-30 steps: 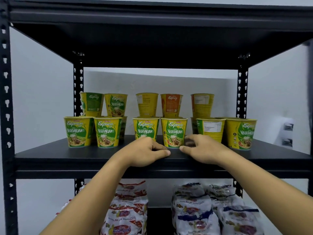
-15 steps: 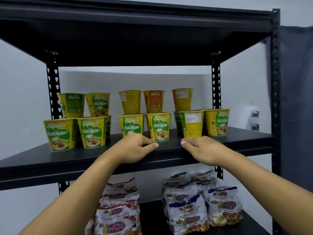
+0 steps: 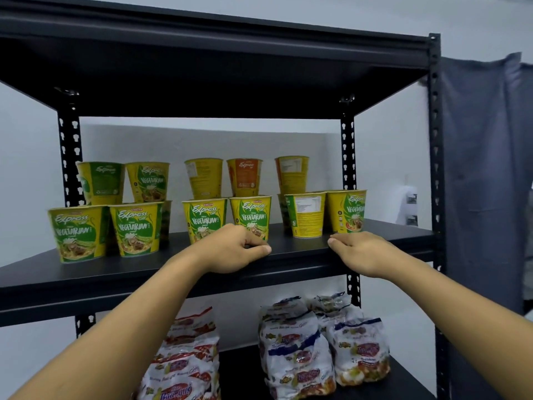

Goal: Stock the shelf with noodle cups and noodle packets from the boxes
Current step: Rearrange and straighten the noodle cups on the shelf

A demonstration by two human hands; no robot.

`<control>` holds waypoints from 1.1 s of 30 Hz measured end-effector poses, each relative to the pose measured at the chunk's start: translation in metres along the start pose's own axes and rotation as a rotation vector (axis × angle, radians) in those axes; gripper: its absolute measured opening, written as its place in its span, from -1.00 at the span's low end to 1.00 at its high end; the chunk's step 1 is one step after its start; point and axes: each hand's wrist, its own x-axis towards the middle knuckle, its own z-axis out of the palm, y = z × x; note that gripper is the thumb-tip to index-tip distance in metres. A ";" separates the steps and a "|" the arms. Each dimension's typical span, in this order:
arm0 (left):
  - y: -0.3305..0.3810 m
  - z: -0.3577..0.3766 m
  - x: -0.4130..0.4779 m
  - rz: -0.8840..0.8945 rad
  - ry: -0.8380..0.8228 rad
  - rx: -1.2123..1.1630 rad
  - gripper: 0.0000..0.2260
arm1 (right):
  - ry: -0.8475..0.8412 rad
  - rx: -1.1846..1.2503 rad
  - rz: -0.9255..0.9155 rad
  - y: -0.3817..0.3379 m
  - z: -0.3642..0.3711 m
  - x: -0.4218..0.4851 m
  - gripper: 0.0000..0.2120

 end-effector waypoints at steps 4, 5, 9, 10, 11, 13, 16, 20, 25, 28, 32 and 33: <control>0.028 0.012 0.022 0.022 -0.006 -0.037 -0.67 | -0.021 0.000 0.011 0.024 -0.008 0.006 -0.52; 0.036 0.015 0.029 0.017 -0.003 -0.038 -0.67 | -0.034 -0.006 0.014 0.031 -0.011 0.009 -0.52; 0.061 0.028 0.058 -0.044 0.037 0.000 -0.60 | -0.114 -0.033 0.045 0.058 -0.023 0.024 -0.50; 0.067 0.031 0.065 -0.071 0.047 -0.002 -0.59 | -0.131 -0.037 0.050 0.067 -0.025 0.029 -0.48; 0.072 0.034 0.071 -0.099 0.053 -0.005 -0.59 | -0.151 -0.040 0.055 0.074 -0.027 0.035 -0.46; 0.081 0.038 0.078 -0.154 0.057 0.006 -0.63 | -0.195 -0.040 0.056 0.086 -0.030 0.045 -0.40; 0.087 0.042 0.081 -0.221 0.056 0.009 -0.69 | -0.247 -0.056 0.022 0.100 -0.036 0.061 -0.35; 0.088 0.041 0.081 -0.289 0.059 -0.022 -0.68 | -0.269 -0.034 -0.060 0.113 -0.041 0.078 -0.34; 0.092 0.042 0.085 -0.367 0.114 -0.010 -0.62 | -0.255 0.039 -0.156 0.128 -0.032 0.086 -0.32; 0.091 0.045 0.094 -0.429 0.176 -0.050 -0.54 | -0.249 0.059 -0.181 0.132 -0.024 0.086 -0.34; 0.083 0.047 0.112 -0.550 0.280 -0.195 -0.14 | -0.236 0.025 -0.199 0.133 -0.022 0.088 -0.32; 0.080 0.048 0.117 -0.563 0.299 -0.223 -0.05 | -0.230 0.022 -0.202 0.134 -0.022 0.090 -0.31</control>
